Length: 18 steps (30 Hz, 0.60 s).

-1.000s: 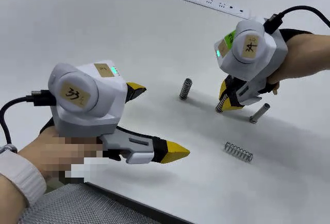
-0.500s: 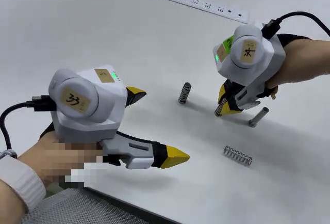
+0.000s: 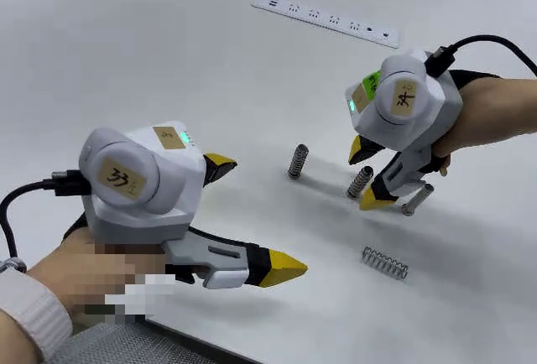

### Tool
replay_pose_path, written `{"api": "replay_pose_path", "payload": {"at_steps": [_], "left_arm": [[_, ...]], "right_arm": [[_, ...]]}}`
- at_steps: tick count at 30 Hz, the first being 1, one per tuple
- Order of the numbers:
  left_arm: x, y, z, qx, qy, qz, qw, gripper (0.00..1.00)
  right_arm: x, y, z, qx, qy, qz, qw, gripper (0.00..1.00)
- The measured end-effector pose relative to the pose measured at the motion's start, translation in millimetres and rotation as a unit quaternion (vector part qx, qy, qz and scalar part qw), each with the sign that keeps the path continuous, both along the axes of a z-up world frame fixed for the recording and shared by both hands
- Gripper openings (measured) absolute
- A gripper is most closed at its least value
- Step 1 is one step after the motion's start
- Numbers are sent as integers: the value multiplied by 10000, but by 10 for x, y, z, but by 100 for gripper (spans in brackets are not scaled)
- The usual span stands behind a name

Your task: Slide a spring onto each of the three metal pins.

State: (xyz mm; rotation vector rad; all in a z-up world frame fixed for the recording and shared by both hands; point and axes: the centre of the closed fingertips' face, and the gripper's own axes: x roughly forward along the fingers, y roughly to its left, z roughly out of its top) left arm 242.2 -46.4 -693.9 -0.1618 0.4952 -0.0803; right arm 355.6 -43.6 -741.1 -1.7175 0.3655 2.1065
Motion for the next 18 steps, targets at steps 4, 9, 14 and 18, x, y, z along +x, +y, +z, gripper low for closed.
{"api": "replay_pose_path", "payload": {"at_steps": [4,9,14,18], "left_arm": [[0,-3,3,1,-5,-13,10000,95],[-2,9,1,14,-6,-24,10000,95],[6,17,14,22,-15,-37,10000,95],[15,9,39,31,-23,-54,10000,95]], "right_arm": [[-28,14,33,82,92,-80,9999,59],[-97,31,89,274,274,-213,9990,75],[-158,59,136,479,551,-427,9964,86],[-180,43,172,607,663,-520,9946,92]]}}
